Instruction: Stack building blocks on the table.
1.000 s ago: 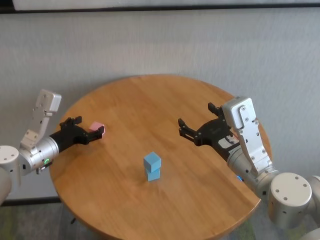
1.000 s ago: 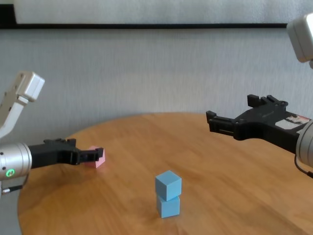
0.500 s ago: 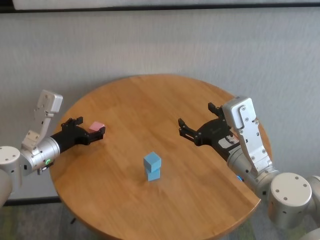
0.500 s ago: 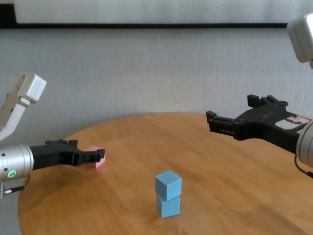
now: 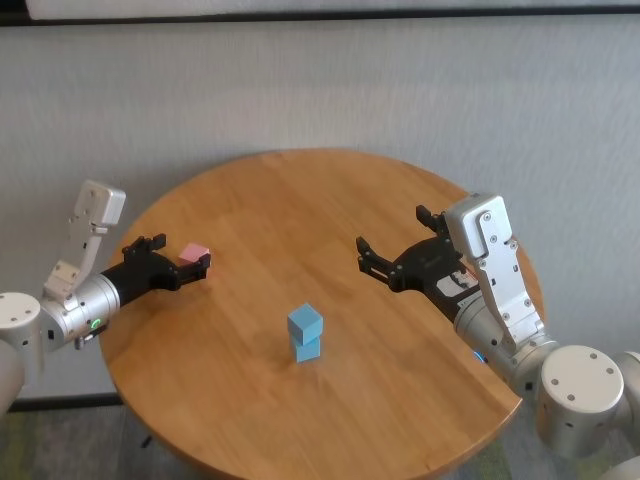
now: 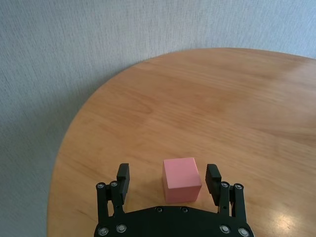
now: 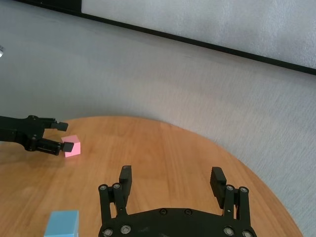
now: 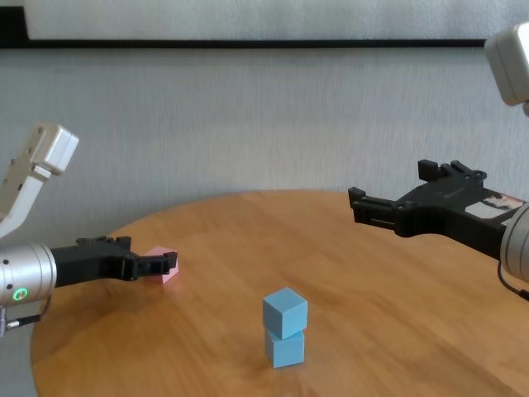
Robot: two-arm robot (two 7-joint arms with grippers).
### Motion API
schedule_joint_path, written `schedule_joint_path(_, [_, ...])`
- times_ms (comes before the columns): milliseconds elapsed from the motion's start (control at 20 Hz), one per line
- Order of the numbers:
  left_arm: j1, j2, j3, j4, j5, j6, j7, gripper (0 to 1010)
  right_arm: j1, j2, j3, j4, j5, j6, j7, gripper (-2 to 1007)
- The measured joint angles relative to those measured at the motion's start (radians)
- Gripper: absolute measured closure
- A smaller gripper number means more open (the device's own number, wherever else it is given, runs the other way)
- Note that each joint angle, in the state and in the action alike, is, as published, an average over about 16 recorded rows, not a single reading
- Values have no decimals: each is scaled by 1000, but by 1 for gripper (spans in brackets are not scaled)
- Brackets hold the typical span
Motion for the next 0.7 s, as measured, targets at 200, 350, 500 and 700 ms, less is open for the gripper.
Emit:
schedule_joint_path(200, [4,1,-2,-8,2,4,1,9,0,0,0,0,0,0,0,0])
schedule_joint_path(350, [6,1,-3,-12,2,6,1,9,0,0,0,0,0,0,0,0])
schedule_joint_path(500, [7,2,-3,-15,3,7,1,15,0,0,0,0,0,0,0,0])
schedule_joint_path(700, [9,2,-4,-18,3,9,2,46,0,0,0,0,0,0,0,0])
